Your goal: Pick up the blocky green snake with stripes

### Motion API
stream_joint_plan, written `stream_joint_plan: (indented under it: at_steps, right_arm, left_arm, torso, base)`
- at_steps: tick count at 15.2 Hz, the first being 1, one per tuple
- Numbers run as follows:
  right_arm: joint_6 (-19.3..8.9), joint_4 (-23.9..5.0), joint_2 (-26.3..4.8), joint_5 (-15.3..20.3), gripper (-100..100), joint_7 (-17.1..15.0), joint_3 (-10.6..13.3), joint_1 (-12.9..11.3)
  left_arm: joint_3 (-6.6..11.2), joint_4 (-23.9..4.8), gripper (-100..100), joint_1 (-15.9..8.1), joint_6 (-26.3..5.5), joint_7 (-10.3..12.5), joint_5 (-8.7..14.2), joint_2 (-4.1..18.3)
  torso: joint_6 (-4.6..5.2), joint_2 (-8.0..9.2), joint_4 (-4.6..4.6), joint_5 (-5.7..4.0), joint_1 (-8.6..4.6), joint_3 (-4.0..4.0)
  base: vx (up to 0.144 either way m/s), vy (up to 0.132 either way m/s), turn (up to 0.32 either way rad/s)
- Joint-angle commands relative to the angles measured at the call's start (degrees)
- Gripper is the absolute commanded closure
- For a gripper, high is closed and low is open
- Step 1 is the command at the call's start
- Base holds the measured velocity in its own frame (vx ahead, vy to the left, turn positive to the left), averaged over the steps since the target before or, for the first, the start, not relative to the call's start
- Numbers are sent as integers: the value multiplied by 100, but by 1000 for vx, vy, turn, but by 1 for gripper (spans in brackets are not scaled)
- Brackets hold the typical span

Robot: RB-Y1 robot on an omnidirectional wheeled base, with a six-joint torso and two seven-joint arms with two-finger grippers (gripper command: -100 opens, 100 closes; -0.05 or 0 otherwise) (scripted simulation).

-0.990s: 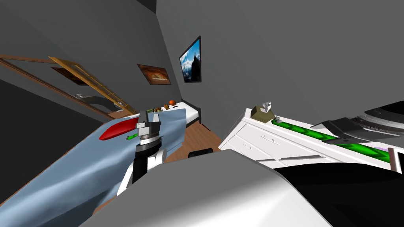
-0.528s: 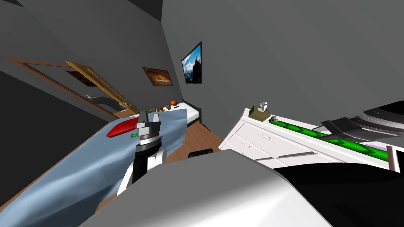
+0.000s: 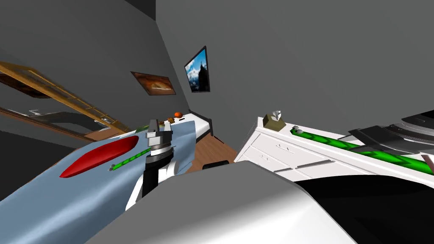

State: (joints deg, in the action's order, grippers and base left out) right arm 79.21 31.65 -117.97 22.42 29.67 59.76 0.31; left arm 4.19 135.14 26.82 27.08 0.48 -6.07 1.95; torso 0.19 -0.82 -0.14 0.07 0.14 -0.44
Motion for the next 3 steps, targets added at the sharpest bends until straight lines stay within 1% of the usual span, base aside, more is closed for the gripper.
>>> stream_joint_plan:
  at_steps: [1,2,3]
  right_arm:
    - [109,-70,-13,-60,100,266,-6,35]
    - [150,-94,-24,-104,100,383,11,48]
    - [76,-42,-26,-102,100,235,53,21]
  left_arm:
    - [0,0,0,0,0,0,0,0]
    - [0,0,0,0,0,0,0,0]
    - [0,0,0,0,0,0,0,0]
  torso:
    - [0,0,0,0,0,0]
    - [-4,-5,-2,1,2,-4]
    - [-7,-3,-3,3,-1,-4]
  base:
    - [236,18,-237]
    - [207,7,-227]
    - [112,3,-101]
